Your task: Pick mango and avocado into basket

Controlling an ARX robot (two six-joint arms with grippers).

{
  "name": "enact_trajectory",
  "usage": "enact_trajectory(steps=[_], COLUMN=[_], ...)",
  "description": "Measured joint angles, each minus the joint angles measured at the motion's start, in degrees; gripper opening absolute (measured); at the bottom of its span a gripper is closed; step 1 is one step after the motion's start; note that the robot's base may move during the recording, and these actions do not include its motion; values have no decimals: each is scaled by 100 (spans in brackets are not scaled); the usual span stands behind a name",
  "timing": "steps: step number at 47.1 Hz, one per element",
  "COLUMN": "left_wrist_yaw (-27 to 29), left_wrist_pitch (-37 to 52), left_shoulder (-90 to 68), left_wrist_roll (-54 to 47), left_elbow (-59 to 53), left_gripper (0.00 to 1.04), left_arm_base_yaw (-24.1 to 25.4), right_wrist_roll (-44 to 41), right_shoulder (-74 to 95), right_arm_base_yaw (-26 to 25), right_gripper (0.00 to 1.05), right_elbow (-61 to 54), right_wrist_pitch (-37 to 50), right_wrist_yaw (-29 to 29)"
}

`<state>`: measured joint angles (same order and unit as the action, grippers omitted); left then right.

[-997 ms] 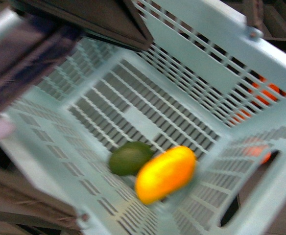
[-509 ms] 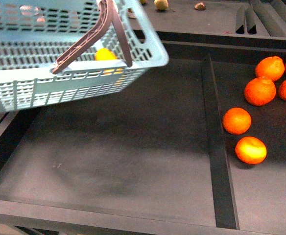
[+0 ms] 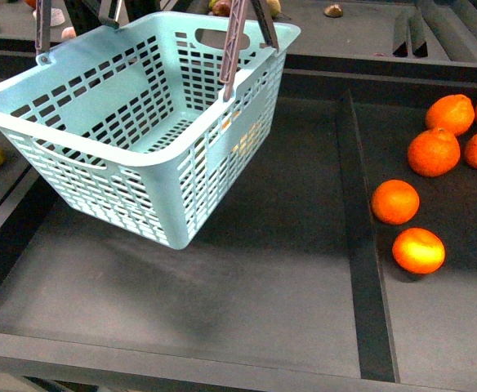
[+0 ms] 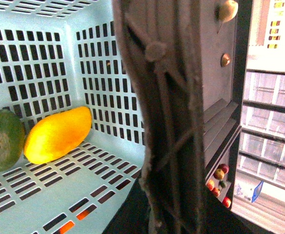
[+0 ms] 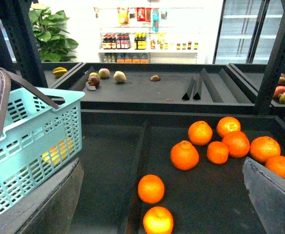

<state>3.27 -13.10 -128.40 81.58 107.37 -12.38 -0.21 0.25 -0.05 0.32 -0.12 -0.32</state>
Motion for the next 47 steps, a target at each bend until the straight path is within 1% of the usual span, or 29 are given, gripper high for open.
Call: enact_trajectory(steps=[12, 20, 21, 24, 27, 28, 35, 39, 40, 44, 47], left_wrist_yaw=[195, 214, 199, 173, 195, 236, 273, 267, 269, 205, 101], left_wrist_pitch=[710, 1014, 1003, 931, 855, 767, 411, 306, 310, 313, 476], left_shoulder=[-1056, -1390, -1390, -1392, -1390, -1381, -1058, -704, -654, -83, 544], left_wrist_roll=[527, 605, 616, 610, 570, 562, 420, 389, 378, 339, 289], left_elbow=[686, 710, 680, 535, 444, 400, 52, -393, -452, -1067, -1694], left_gripper=[7, 7, 10, 27, 37, 43, 67, 82, 83, 99, 97], left_arm_base_yaw=[79, 76, 76, 81, 96, 107, 151, 201, 210, 317, 492], right_wrist_roll=[2, 0, 0, 0, 0, 0, 0, 2, 2, 0, 0], right_shoulder=[0, 0, 0, 0, 0, 0, 0, 0, 0, 0, 0], right_arm_base_yaw=[0, 0, 0, 0, 0, 0, 0, 0, 0, 0, 0], right_gripper=[97, 97, 97, 97, 97, 97, 97, 97, 97, 97, 97], right_elbow=[0, 0, 0, 0, 0, 0, 0, 0, 0, 0, 0], right_wrist_pitch=[0, 0, 0, 0, 0, 0, 0, 0, 0, 0, 0], right_wrist_yaw=[0, 0, 2, 0, 0, 0, 0, 0, 0, 0, 0])
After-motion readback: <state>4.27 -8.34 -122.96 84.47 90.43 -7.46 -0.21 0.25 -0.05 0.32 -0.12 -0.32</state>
